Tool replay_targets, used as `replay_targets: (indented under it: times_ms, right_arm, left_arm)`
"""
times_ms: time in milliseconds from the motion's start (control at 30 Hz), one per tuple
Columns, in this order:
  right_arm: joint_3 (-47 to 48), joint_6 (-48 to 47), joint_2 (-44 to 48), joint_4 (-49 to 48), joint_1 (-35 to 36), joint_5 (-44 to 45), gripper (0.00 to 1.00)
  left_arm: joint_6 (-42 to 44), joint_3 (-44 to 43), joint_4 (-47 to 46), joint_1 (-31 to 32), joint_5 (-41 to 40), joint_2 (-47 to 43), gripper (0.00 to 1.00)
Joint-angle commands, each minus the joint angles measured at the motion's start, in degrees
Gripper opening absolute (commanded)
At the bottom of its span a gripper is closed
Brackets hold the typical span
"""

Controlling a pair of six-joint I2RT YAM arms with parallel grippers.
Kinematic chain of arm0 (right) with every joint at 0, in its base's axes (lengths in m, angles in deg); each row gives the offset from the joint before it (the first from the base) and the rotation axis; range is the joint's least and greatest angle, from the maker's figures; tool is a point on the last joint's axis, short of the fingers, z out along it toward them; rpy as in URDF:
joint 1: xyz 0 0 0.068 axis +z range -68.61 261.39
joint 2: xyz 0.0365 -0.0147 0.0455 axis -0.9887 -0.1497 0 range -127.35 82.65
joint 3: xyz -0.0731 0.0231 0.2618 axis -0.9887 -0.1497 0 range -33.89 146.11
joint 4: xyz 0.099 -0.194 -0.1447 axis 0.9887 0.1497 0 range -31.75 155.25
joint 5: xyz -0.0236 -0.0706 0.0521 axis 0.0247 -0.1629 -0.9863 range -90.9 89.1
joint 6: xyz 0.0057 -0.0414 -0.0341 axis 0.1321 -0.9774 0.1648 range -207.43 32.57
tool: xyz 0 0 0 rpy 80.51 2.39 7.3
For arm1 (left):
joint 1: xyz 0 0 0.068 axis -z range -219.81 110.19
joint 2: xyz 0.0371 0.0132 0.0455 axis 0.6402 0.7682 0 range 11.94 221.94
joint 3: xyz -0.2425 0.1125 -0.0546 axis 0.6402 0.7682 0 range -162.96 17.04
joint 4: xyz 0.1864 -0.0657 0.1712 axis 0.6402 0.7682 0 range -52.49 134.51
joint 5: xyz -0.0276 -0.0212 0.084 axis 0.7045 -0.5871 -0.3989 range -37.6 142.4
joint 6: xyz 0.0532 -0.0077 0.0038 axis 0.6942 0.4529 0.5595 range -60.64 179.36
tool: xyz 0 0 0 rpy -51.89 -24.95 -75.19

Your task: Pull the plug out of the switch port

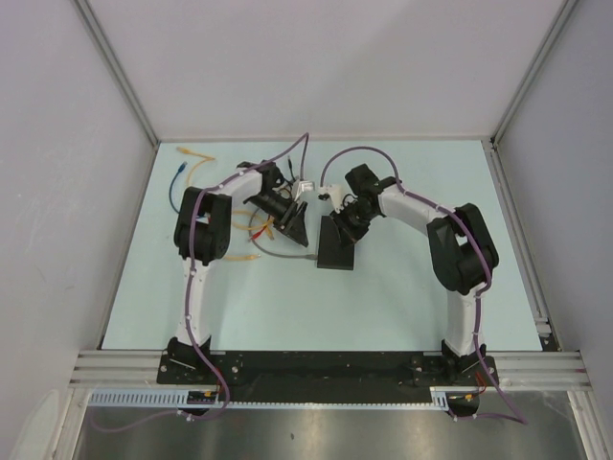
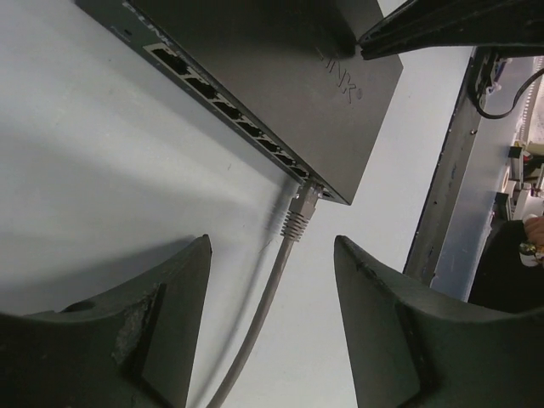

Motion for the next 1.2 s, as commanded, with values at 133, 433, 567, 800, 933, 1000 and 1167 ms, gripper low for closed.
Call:
replay_targets:
  times_ms: [133, 433, 567, 800, 933, 1000, 1167]
  right_arm:
    - [-3.1, -0.1, -0.7, -2.9, 0.9, 1.7, 0.0]
    - [-4.3, -0.2, 0.0, -3.3, 1.0, -0.2, 0.0]
    - [-5.2, -0.6, 0.7, -3.3, 0.9, -1.0, 0.0]
    - [-6.8, -0.4, 1.7, -4.0, 1.7, 0.1, 0.0]
    - [-7.9, -0.5, 2.5, -4.6, 2.3, 1.1, 0.0]
    - [-8.3, -0.5, 2.8, -4.7, 2.5, 1.7, 0.0]
    - [-8.4, -0.6, 2.9, -4.7, 2.7, 2.1, 0.0]
  left_arm:
    - [-4.9, 2.0, -6.2, 0.9, 6.2, 0.5, 0.58]
    - [-4.8, 1.6, -3.9, 2.6, 8.8, 4.3, 0.4]
    - [-5.2, 1.2, -3.2, 2.6, 9.4, 5.6, 0.39]
    - [-5.2, 0.7, -2.3, 3.0, 10.7, 7.0, 0.36]
    - [-4.5, 0.3, -1.4, 3.1, 11.0, 7.5, 0.36]
    - [-4.2, 0.3, -1.2, 3.2, 11.2, 7.7, 0.36]
    - [-2.5, 0.0, 0.5, 3.3, 11.6, 8.3, 0.34]
